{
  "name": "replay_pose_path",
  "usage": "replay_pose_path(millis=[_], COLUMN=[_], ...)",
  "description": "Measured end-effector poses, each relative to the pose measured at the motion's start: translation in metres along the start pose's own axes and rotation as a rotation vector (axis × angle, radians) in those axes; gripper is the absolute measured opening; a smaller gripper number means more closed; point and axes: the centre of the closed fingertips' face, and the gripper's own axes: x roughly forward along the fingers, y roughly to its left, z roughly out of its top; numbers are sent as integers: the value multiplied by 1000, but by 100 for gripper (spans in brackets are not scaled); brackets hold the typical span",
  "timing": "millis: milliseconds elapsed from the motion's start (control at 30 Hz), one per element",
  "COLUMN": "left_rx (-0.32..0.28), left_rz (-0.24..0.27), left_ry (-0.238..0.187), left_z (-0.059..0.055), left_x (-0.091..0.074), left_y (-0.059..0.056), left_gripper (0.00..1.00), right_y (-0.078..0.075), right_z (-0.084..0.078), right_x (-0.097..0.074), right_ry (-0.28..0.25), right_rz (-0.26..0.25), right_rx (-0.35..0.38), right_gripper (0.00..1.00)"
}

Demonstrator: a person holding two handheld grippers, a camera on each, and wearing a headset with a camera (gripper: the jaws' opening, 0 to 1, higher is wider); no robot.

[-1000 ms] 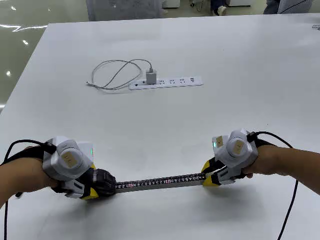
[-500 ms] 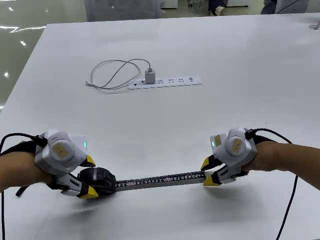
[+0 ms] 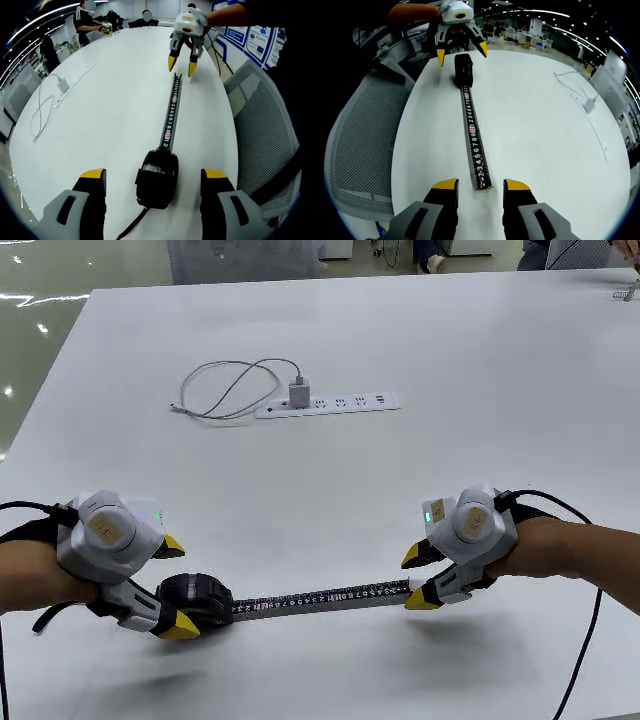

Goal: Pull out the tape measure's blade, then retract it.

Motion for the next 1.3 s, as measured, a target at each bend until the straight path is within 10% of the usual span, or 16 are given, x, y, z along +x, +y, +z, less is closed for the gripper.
replay_pose_path(millis=[233, 733, 1000, 1300], left_rx=[-77, -278, -508, -534], left_rz=[45, 79, 184, 297], left_ry=[-18, -150, -326, -348], left_z=[-4, -2, -11, -28], left_x=[-4, -16, -28, -46], left_y=[8, 6, 15, 19], left_gripper=[99, 99, 99, 99], right_y=[0, 0, -3, 3], right_z=[0, 4, -7, -21], right_x=[-8, -26, -41, -50], right_ry=[-14, -134, -216, -262], right_rz=[-30, -80, -160, -224], right_rx=[60, 196, 303, 343], right_gripper=[38, 56, 66, 80])
